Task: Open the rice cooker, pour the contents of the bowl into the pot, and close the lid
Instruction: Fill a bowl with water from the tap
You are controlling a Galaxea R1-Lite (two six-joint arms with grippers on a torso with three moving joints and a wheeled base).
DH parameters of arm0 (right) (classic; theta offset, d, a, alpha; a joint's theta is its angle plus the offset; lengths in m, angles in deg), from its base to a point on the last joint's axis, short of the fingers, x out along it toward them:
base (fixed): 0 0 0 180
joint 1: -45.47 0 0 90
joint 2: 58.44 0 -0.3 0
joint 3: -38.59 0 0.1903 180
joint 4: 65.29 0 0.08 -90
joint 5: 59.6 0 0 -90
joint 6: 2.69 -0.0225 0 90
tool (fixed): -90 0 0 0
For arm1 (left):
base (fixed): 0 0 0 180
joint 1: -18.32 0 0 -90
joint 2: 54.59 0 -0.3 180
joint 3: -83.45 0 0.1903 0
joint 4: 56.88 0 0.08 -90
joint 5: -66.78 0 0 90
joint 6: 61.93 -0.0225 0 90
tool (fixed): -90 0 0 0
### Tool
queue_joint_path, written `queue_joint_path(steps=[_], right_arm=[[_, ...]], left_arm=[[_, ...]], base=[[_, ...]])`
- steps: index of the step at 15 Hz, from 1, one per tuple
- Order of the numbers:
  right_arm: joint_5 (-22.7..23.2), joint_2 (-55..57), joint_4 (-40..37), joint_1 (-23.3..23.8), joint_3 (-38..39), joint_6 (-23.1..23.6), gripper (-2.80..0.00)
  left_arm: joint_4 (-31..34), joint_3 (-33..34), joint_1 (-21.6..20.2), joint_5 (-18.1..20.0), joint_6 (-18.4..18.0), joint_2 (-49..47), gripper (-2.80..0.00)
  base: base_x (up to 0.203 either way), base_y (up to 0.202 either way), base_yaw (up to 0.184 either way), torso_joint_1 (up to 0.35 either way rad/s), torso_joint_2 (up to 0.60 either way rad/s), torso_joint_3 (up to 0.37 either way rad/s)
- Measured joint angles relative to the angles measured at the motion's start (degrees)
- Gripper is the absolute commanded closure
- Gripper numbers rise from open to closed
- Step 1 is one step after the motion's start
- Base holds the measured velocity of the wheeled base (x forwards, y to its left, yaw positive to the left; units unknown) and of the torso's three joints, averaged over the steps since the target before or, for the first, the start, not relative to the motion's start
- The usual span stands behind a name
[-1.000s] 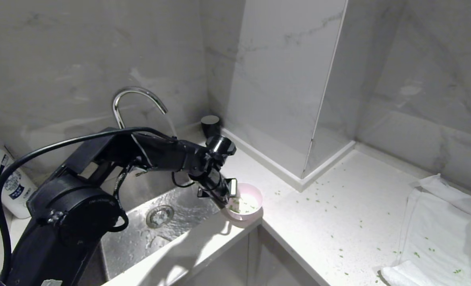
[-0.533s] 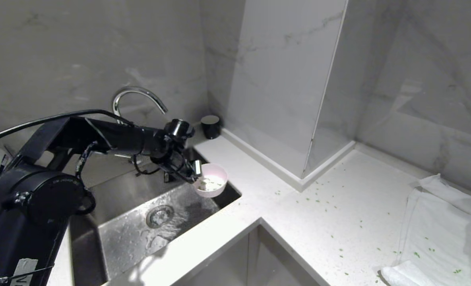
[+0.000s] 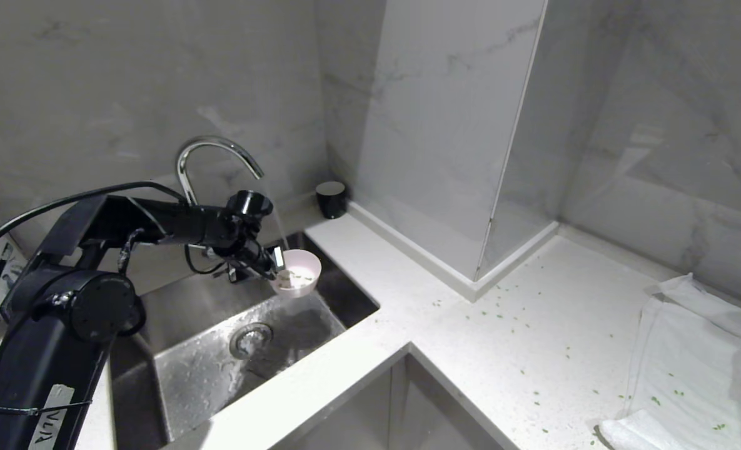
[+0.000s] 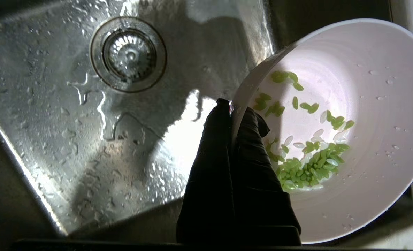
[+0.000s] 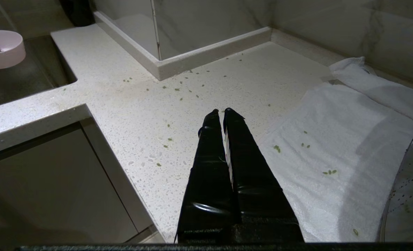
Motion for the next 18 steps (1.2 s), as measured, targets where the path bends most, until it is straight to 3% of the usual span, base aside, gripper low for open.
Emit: queue_joint_path(steps=[9, 18], right_arm=[[0.0, 0.0, -0.02, 0.02, 0.0, -0.01, 0.0], [-0.02, 0.0, 0.02, 0.0, 0.0, -0.01, 0.0]], left_arm=[[-5.09, -0.92, -5.69, -0.36, 6.34, -3.95, 0.0], [-7.58, -1.65, -3.59, -0.77, 13.4, -4.71, 0.0]], base=[[0.0, 0.0, 0.0, 0.0, 0.0, 0.0], [0.0, 0.0, 0.0, 0.0, 0.0, 0.0]])
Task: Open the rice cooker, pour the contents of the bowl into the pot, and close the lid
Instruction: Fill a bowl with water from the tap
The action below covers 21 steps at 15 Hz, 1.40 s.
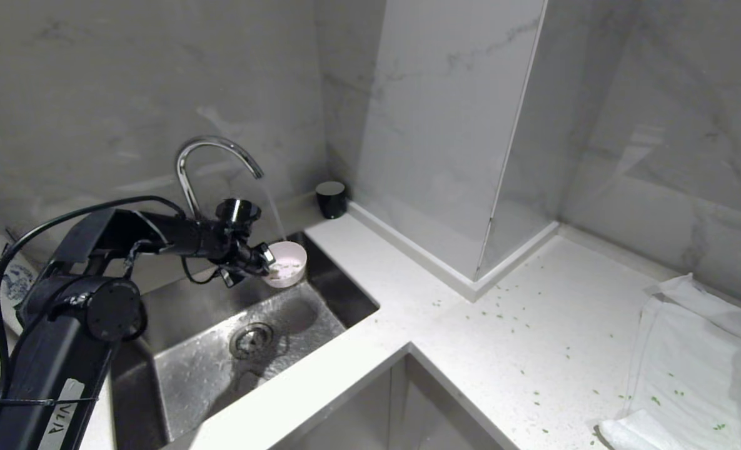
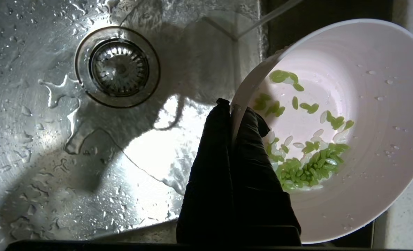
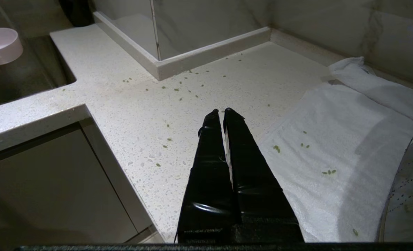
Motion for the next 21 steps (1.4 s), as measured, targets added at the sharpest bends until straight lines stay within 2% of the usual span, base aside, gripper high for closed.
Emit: queue_joint_path(steps=[7, 12, 16, 21], right_arm=[[0.02, 0.0, -0.02, 0.0, 0.0, 0.02, 0.0], [0.0, 0.0, -0.05, 0.0, 0.0, 0.02, 0.0], [0.0, 0.0, -0.02, 0.02, 0.0, 0.01, 0.0], [0.02, 0.0, -0.05, 0.01, 0.0, 0.03, 0.0]], left_arm=[[-0.13, 0.16, -0.26, -0.15, 0.28, 0.59, 0.0], [2.73, 0.49, -0.13, -0.11, -1.01, 0.59, 0.0], [2.4, 0.49, 0.26, -2.78, -1.23, 0.46, 0.0], [-0.49, 0.49, -0.1, -3.52, -0.98, 0.33, 0.0]], base=[[0.0, 0.0, 0.0, 0.0, 0.0, 0.0], [0.0, 0.0, 0.0, 0.0, 0.0, 0.0], [0.071, 0.0, 0.001, 0.004, 0.01, 0.002], [0.0, 0.0, 0.0, 0.0, 0.0, 0.0]])
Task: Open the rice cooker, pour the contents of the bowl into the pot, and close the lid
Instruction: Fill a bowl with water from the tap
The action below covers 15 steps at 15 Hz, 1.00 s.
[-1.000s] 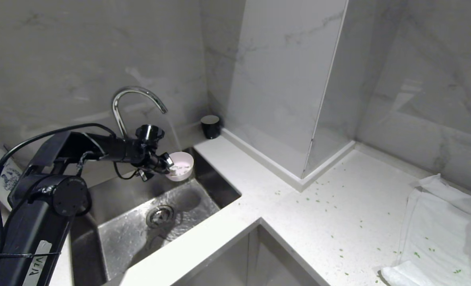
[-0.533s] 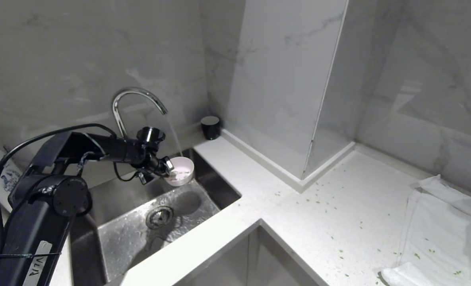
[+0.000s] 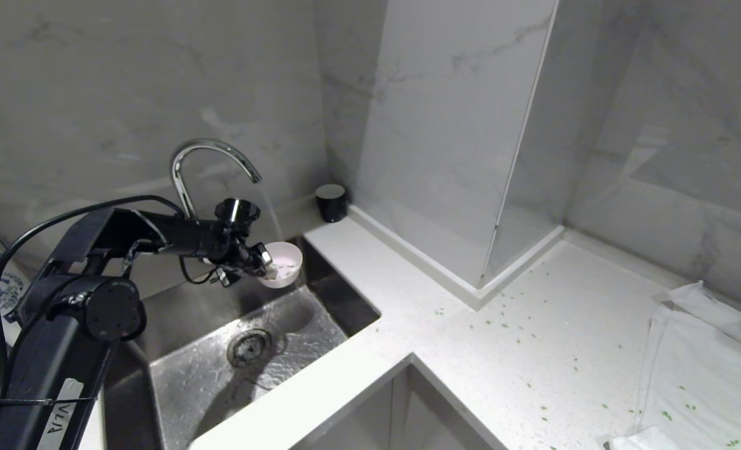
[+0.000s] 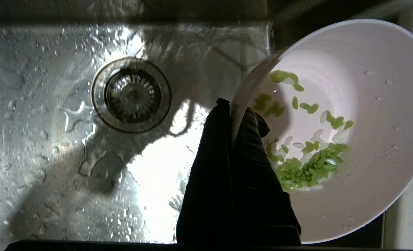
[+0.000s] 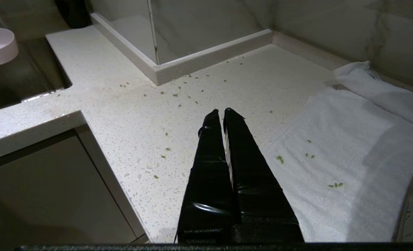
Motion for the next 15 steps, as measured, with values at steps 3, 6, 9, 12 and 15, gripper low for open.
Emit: queue_joint_path(steps=[3, 6, 9, 12, 15], right_arm=[[0.0, 0.0, 0.0, -0.01, 0.0, -0.01, 0.0], [0.0, 0.0, 0.01, -0.01, 0.0, -0.02, 0.0], [-0.02, 0.0, 0.0, -0.01, 0.0, -0.01, 0.0], [-0.02, 0.0, 0.02, -0.01, 0.0, -0.01, 0.0], [-0.01, 0.0, 0.02, -0.01, 0.0, -0.01, 0.0]], left_arm=[[-3.48, -0.02, -0.09, -2.67, 0.1, -0.84, 0.0], [-6.05, -0.09, -0.57, -4.52, 1.36, -2.32, 0.0], [-6.33, -0.13, -0.74, -4.52, 2.3, -3.04, 0.0], [-6.46, -0.24, -1.05, -4.35, 2.58, -3.38, 0.0], [-6.57, -0.57, -0.83, -4.41, 3.57, -3.66, 0.0]], base=[[0.0, 0.0, 0.0, 0.0, 0.0, 0.0], [0.0, 0.0, 0.0, 0.0, 0.0, 0.0], [0.0, 0.0, 0.0, 0.0, 0.0, 0.0], [0.0, 0.0, 0.0, 0.0, 0.0, 0.0], [0.0, 0.0, 0.0, 0.0, 0.0, 0.0]])
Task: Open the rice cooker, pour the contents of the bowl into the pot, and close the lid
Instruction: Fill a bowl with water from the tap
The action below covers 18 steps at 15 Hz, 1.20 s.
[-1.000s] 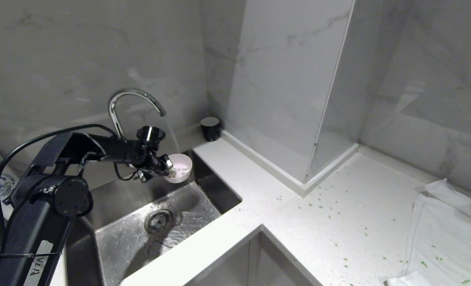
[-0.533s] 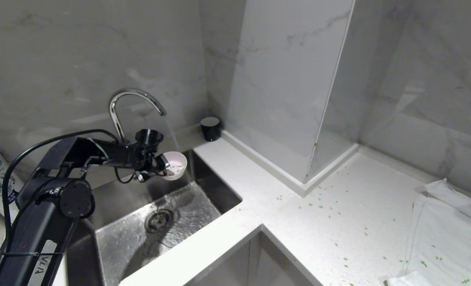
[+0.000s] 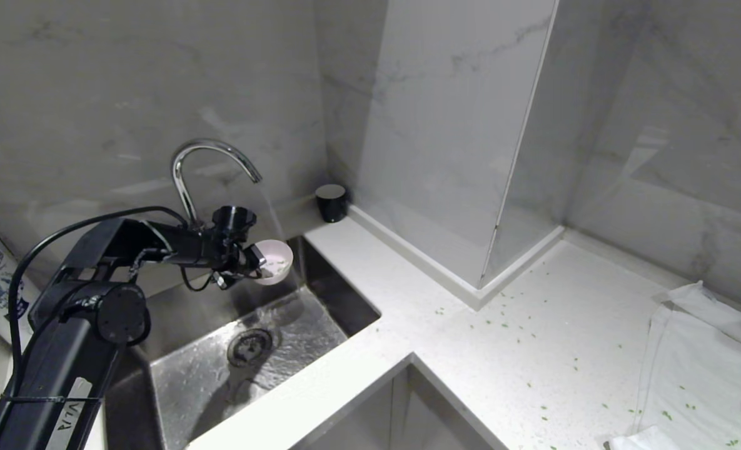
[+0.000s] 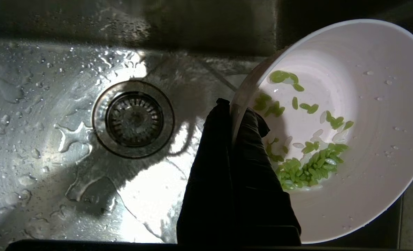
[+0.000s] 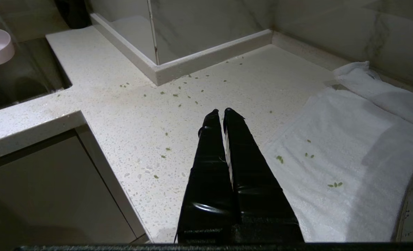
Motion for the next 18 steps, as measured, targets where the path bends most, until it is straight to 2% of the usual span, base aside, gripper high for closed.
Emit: queue_joint_path(steps=[4, 11, 18], right_arm=[[-0.01, 0.0, 0.0, 0.0, 0.0, 0.0, 0.0], [-0.01, 0.0, -0.02, 0.0, 0.0, 0.0, 0.0], [0.01, 0.0, -0.02, 0.0, 0.0, 0.0, 0.0]], left_arm=[[-3.38, -0.28, 0.5, 0.03, -0.16, -0.76, 0.0], [-5.71, -0.66, 0.48, 0.13, -1.88, -1.77, 0.0], [-5.57, -0.66, 0.56, 0.14, -1.89, -2.05, 0.0]], base=[[0.0, 0.0, 0.0, 0.0, 0.0, 0.0], [0.0, 0.0, 0.0, 0.0, 0.0, 0.0], [0.0, 0.0, 0.0, 0.0, 0.0, 0.0]])
